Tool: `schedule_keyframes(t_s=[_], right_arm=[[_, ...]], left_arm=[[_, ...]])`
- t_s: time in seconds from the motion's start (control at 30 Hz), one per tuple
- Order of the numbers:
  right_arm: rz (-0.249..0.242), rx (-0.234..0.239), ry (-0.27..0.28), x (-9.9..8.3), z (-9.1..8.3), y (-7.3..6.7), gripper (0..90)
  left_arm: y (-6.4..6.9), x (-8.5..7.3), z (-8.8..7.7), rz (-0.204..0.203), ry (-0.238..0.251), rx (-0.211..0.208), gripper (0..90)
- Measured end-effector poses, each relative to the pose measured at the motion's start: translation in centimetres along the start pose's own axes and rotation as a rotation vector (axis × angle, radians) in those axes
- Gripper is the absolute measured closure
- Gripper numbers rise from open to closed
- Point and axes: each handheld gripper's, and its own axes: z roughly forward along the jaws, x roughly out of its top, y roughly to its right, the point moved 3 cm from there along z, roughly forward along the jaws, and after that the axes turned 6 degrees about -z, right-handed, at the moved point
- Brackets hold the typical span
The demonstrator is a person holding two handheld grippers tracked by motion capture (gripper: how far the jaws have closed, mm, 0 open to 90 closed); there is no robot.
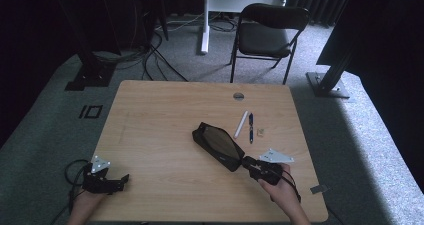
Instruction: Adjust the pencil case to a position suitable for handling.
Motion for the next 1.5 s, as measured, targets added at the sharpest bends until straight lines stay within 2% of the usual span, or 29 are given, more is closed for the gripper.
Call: schedule_keyframes(t_s=[0.4, 0.97, 1.07, 1.13, 1.27, 1.43, 1.5], right_arm=[[0.002, -0.03, -0.009, -1.6, -2.6, 0.4, 72.8], [0.055, -0.065, -0.025, -3.5, -5.6, 1.5, 72.5], [0.056, -0.066, -0.022, -3.4, -5.8, 1.5, 69.6], [0.066, -0.048, -0.01, -3.2, -6.0, 1.5, 64.9], [0.047, -0.049, 0.001, -2.5, -6.2, 1.4, 59.8], [0.046, -0.046, 0.059, -1.1, -6.6, 1.5, 55.4], [0.049, -0.06, 0.079, -0.5, -6.6, 1.9, 53.5]], left_arm=[[0.0, 0.0, 0.0, -0.002, -0.001, 0.0, 0.2], [0.0, 0.0, 0.0, -0.001, -0.001, 0.0, 0.2], [0.0, 0.0, 0.0, -0.001, -0.001, 0.0, 0.2], [0.0, 0.0, 0.0, -0.001, -0.001, 0.0, 0.2], [0.0, 0.0, 0.0, -0.001, -0.001, 0.0, 0.2], [0.0, 0.0, 0.0, -0.001, -0.001, 0.0, 0.2], [0.0, 0.0, 0.0, -0.001, -0.001, 0.0, 0.2]])
